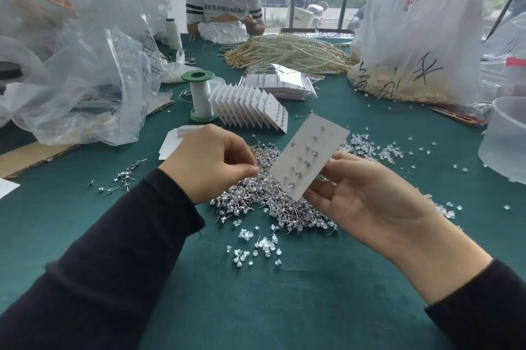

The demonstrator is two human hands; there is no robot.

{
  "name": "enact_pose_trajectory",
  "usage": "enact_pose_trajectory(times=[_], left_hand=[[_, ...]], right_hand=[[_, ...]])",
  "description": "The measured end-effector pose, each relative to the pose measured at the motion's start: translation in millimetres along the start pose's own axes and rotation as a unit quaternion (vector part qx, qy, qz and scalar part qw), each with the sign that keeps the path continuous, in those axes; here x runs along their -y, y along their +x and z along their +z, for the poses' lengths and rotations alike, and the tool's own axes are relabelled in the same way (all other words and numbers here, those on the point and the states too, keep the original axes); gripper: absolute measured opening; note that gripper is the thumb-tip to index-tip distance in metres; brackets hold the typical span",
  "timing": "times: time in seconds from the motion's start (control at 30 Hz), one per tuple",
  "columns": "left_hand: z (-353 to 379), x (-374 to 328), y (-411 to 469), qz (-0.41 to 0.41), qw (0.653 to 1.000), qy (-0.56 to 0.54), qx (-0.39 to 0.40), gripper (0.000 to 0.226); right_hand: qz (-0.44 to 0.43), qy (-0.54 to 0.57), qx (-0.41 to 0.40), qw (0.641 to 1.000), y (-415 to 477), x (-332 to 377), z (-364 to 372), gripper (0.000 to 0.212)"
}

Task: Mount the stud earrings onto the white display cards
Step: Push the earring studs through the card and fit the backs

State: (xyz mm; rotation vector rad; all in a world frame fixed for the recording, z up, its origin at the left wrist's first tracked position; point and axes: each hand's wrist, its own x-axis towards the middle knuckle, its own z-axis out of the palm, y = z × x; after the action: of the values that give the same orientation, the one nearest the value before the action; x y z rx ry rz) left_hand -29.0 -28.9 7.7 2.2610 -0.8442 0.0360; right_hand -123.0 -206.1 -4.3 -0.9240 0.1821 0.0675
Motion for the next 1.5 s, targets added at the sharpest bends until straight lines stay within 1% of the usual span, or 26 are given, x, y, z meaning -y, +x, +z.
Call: enact_pose_trajectory(times=[0.03,0.07,0.13,0.17,0.2,0.27,0.33,0.4,0.5,0.7,0.8,0.97,1.03,1.1,1.17,1.23,1.3,1.37,1.43,1.47,1.5], left_hand=[[0.1,-1.4,0.0,0.015,0.999,0.0,-0.028,0.005],[0.1,-3.6,-0.1,0.038,0.997,-0.034,-0.059,0.004],[2.4,-12.3,-2.3,0.096,0.976,-0.161,-0.11,0.007],[5.2,-16.4,-4.0,0.126,0.963,-0.203,-0.126,0.009],[9.1,-19.8,-5.6,0.151,0.955,-0.214,-0.138,0.011],[17.7,-25.5,-8.2,0.176,0.954,-0.193,-0.15,0.013],[23.4,-28.1,-9.5,0.178,0.955,-0.178,-0.158,0.01],[25.5,-28.8,-9.7,0.176,0.956,-0.168,-0.164,0.007],[26.4,-28.3,-9.7,0.172,0.957,-0.166,-0.165,0.002],[28.4,-28.8,-10.7,0.152,0.958,-0.163,-0.179,0.002],[29.1,-28.2,-10.4,0.146,0.958,-0.164,-0.187,0.003],[31.2,-28.9,-10.9,0.127,0.959,-0.165,-0.192,0.006],[29.3,-28.6,-10.6,0.139,0.96,-0.161,-0.18,0.009],[26.9,-28.5,-10.8,0.154,0.962,-0.17,-0.148,0.018],[26.4,-29.7,-12.8,0.137,0.965,-0.191,-0.112,0.028],[28.5,-30.3,-14.1,0.12,0.97,-0.182,-0.108,0.031],[28.8,-29.9,-12.9,0.119,0.967,-0.191,-0.119,0.021],[26.0,-29.4,-11.6,0.1,0.957,-0.247,-0.113,0.015],[23.9,-26.0,-9.5,0.035,0.939,-0.323,-0.114,0.01],[24.1,-23.2,-7.9,-0.009,0.928,-0.35,-0.126,0.011],[24.3,-20.2,-5.9,-0.053,0.917,-0.37,-0.138,0.011]], right_hand=[[0.003,-0.001,0.001,1.0,0.6,-1.1,-0.3,0.041],[0.004,-0.003,0.004,1.0,1.0,-2.3,-0.3,0.045],[0.003,-0.007,0.01,1.0,1.1,-5.1,0.3,0.05],[0.003,-0.008,0.016,1.0,1.3,-7.1,1.0,0.049],[0.003,-0.008,0.027,1.0,1.0,-9.3,2.0,0.046],[0.005,-0.008,0.057,0.998,0.0,-13.8,4.8,0.039],[0.008,-0.004,0.081,0.997,-0.6,-17.6,7.0,0.036],[0.008,0.0,0.087,0.996,-1.1,-19.6,8.1,0.034],[0.002,-0.01,0.086,0.996,-1.6,-20.2,9.2,0.028],[-0.001,-0.03,0.083,0.996,-3.3,-19.8,11.2,0.028],[0.001,-0.037,0.081,0.996,-3.5,-20.3,11.5,0.03],[0.004,-0.039,0.077,0.996,-4.1,-20.3,11.2,0.026],[-0.001,-0.038,0.069,0.997,-4.3,-20.0,10.9,0.019],[-0.019,-0.03,0.048,0.998,-4.0,-19.7,10.4,0.015],[-0.063,-0.033,0.019,0.997,-2.8,-20.0,9.6,0.012],[-0.128,-0.078,-0.006,0.989,-1.8,-20.3,9.0,0.008],[-0.194,-0.162,-0.022,0.967,-2.0,-20.8,8.9,0.01],[-0.238,-0.217,-0.02,0.947,-2.3,-21.3,9.2,0.01],[-0.261,-0.251,-0.017,0.932,-3.4,-18.7,8.1,0.007],[-0.274,-0.288,-0.014,0.917,-4.7,-16.2,7.0,0.006],[-0.29,-0.353,-0.002,0.89,-6.7,-13.2,5.4,0.006]])
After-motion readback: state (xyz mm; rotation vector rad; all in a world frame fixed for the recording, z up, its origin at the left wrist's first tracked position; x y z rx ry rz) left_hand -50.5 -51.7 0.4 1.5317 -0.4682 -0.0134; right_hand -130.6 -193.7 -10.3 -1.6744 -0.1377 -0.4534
